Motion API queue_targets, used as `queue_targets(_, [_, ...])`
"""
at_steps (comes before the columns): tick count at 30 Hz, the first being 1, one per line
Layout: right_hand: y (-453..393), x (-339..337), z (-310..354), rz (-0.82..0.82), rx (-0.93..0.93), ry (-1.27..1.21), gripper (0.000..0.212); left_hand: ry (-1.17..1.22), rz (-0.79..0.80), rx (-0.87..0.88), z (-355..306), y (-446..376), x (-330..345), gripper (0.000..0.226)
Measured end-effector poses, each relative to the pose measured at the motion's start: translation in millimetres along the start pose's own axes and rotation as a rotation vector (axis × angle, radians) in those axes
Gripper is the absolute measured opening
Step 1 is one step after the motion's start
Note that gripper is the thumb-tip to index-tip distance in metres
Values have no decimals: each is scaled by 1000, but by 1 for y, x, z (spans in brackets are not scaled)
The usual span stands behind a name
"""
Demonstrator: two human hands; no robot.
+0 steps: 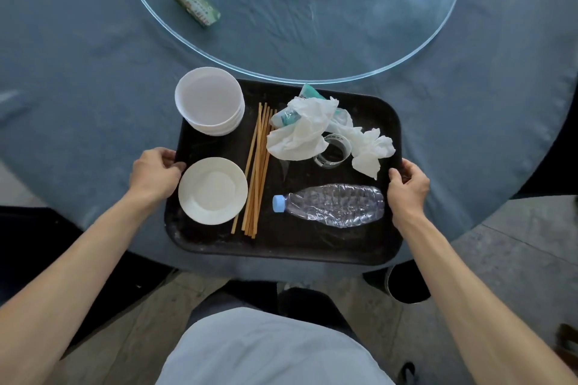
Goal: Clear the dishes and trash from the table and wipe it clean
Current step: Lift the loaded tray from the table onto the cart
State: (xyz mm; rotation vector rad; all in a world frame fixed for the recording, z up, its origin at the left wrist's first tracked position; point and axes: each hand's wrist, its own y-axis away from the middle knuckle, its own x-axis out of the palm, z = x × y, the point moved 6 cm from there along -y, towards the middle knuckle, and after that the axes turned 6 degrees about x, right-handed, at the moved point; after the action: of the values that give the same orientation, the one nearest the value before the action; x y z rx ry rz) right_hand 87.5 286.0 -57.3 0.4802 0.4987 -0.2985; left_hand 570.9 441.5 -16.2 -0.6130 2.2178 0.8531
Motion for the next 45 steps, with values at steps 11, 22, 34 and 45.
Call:
queue_targets(11, [32, -123, 18, -152, -24, -124, 36, 2, -25, 257, -93, 38, -11, 21])
queue_targets(22, [105, -286, -8, -416, 7, -173, 38, 4, 81, 501, -192, 123, 27, 23])
queue_targets(34, [242, -397, -90, -757, 170, -200, 40, 37, 349, 811, -277, 232, 62, 32])
queue_targets(45, [417, -452, -186, -1038, 367, -261, 39, -47, 658, 1055, -299, 347, 127, 40])
